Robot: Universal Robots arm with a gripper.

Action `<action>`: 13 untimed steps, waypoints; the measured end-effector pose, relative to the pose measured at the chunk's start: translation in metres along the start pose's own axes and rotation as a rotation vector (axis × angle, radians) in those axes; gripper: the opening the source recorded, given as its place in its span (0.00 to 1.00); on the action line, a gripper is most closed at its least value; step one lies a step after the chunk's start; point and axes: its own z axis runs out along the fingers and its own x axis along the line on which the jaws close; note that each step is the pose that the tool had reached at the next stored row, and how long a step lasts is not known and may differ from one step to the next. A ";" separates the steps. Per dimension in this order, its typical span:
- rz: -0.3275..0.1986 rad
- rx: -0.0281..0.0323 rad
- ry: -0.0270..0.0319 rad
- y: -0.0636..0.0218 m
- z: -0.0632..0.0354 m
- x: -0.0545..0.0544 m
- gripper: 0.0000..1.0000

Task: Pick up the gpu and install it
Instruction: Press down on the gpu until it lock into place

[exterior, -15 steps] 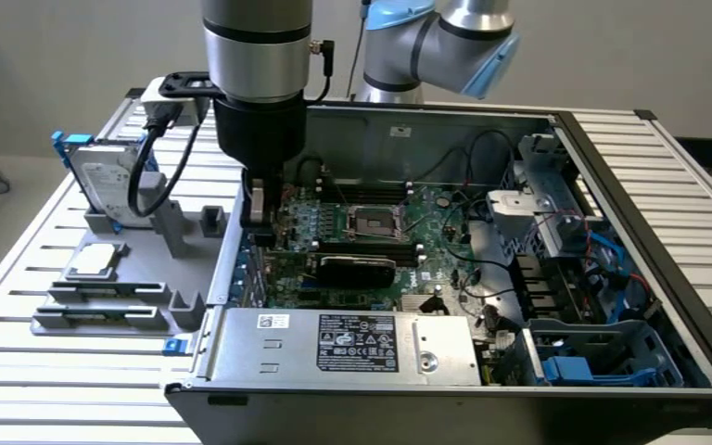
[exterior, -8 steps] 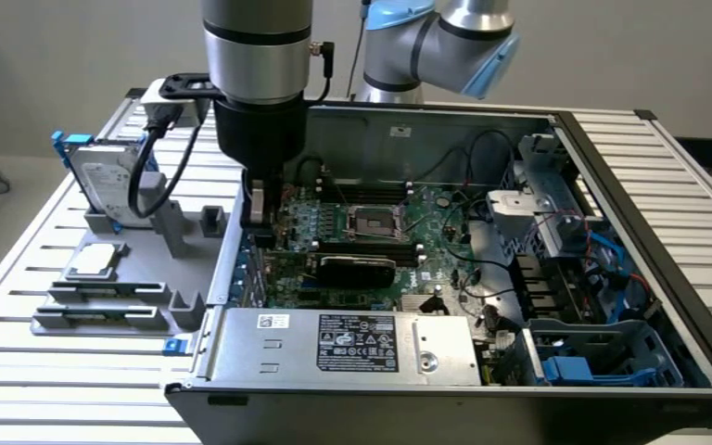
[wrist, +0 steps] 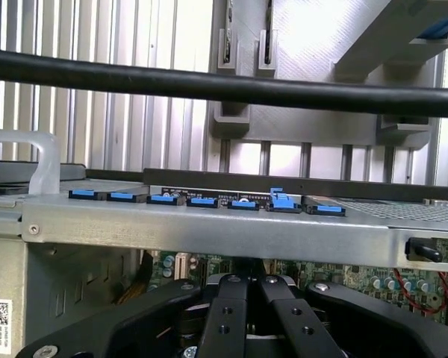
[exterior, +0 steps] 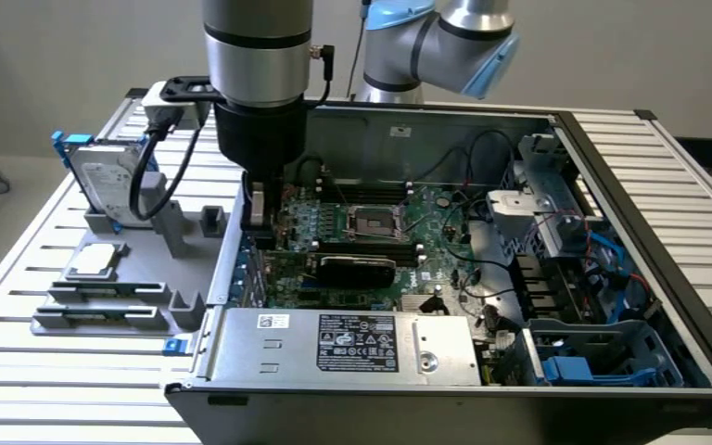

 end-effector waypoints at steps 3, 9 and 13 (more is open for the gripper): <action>0.000 0.0003 -0.0033 -0.0001 0.0006 0.000 0.11; 0.007 0.0002 -0.0113 -0.0001 0.0026 0.000 0.11; 0.018 0.0021 -0.0175 -0.0002 0.0042 0.000 0.11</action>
